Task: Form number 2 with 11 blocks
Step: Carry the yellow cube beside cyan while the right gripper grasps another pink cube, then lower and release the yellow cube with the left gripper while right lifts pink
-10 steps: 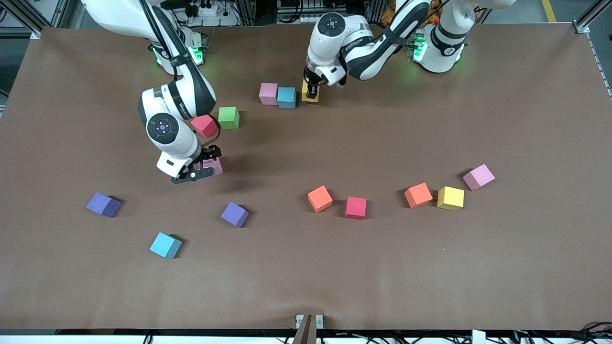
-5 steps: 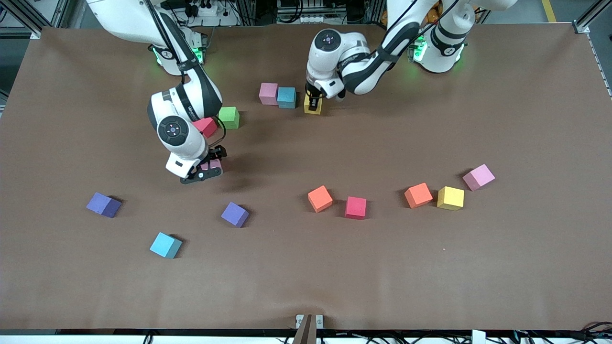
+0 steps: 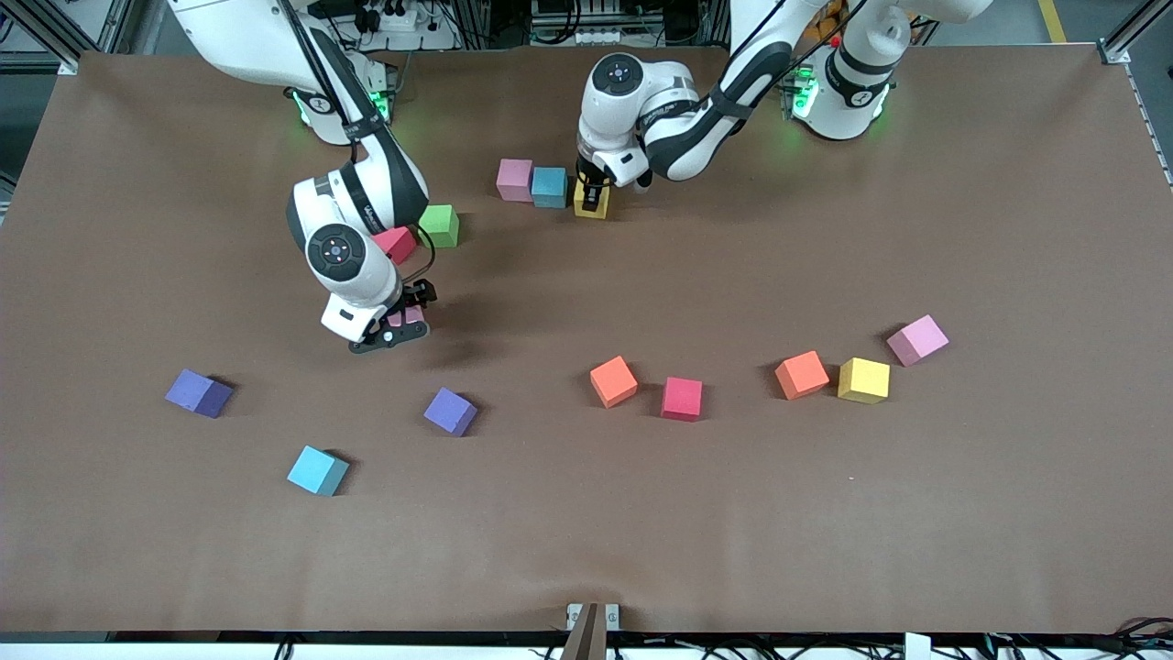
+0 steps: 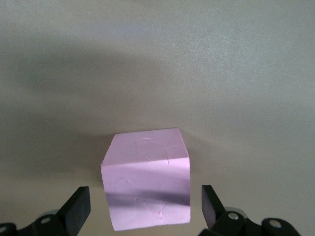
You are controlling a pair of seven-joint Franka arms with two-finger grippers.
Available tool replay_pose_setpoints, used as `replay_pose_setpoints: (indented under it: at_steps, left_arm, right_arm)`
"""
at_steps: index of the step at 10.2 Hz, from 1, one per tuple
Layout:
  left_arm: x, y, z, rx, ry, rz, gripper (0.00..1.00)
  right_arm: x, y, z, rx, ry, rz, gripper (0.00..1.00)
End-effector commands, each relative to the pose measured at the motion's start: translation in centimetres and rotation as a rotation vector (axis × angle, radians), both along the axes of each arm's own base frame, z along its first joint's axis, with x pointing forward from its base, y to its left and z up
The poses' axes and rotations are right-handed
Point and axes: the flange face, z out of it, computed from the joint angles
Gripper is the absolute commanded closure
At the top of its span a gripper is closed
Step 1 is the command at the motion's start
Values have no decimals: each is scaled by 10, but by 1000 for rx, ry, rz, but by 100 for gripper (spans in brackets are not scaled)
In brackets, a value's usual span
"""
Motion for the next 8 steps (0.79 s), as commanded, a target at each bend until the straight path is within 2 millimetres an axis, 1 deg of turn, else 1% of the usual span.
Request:
replay_pose_setpoints:
  at_steps: [1,3,5,7,8]
  left_arm:
    - [-13,-11,-1,19,-3,207,100]
    - [-12,-12,0,25,-2,222,100]
    - [-12,-17,2,22,-4,226,100]
    - [-14,-17,2,34,1,249,100]
    - [-13,-16,1,36,1,257,100]
  right_arm:
    - [-4,0,-17,10,1,7,0]
    - [-4,-1,-20,8,4,5,10]
    - [-3,-1,-20,8,2,4,24]
    - [-2,-2,-19,14,-13,3,26]
    - [-4,-3,-23,23,-36,4,28]
